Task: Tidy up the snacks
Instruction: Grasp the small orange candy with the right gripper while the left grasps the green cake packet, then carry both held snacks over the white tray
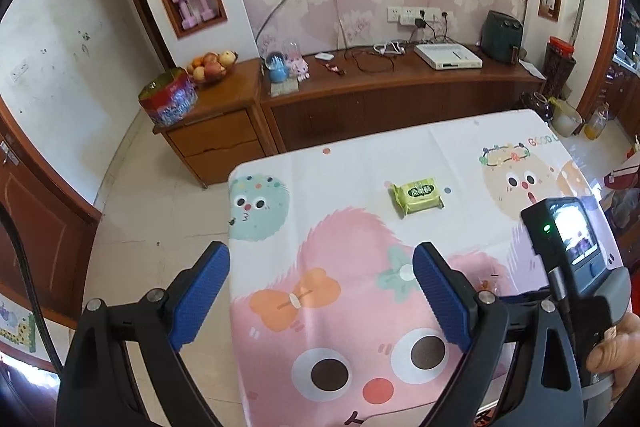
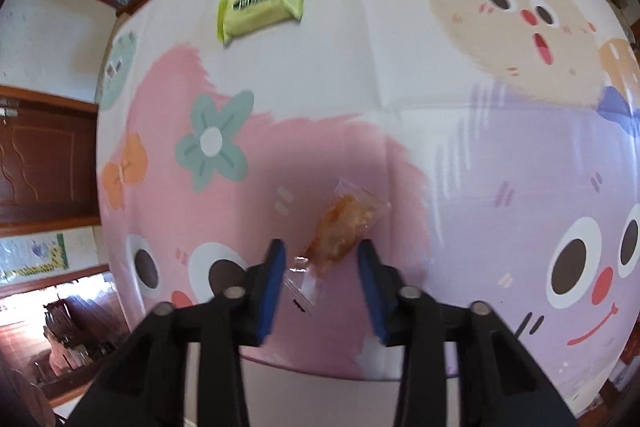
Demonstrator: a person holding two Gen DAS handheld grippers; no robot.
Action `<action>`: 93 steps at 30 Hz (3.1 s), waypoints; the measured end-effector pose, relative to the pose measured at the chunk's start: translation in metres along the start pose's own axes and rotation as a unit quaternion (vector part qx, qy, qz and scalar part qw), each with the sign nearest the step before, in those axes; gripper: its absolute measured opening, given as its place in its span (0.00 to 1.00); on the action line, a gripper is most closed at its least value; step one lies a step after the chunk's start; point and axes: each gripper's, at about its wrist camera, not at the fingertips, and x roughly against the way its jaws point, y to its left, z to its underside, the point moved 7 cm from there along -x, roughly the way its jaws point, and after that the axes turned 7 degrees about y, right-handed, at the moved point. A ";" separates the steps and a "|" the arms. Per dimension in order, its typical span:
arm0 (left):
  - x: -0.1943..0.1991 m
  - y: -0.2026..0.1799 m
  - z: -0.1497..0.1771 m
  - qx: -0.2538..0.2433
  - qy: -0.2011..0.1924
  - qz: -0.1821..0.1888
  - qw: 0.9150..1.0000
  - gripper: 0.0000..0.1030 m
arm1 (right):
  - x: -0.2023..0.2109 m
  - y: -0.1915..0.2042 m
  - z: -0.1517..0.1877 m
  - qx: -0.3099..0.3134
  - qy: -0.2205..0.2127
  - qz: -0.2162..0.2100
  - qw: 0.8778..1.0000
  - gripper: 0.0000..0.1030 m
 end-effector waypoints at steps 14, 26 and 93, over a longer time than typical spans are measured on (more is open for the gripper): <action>-0.079 -0.081 -0.046 -0.070 0.080 0.048 0.993 0.90 | 0.043 -0.066 -0.055 -0.051 -0.067 0.005 0.996 0.18; -0.199 -0.126 -0.060 0.052 0.188 0.077 0.978 0.86 | 0.071 -0.141 -0.083 -0.083 -0.122 -0.020 0.989 0.18; 0.146 -0.139 0.242 0.088 -0.005 0.099 0.991 0.50 | 0.149 -0.043 0.303 0.175 -0.325 -0.028 0.929 0.19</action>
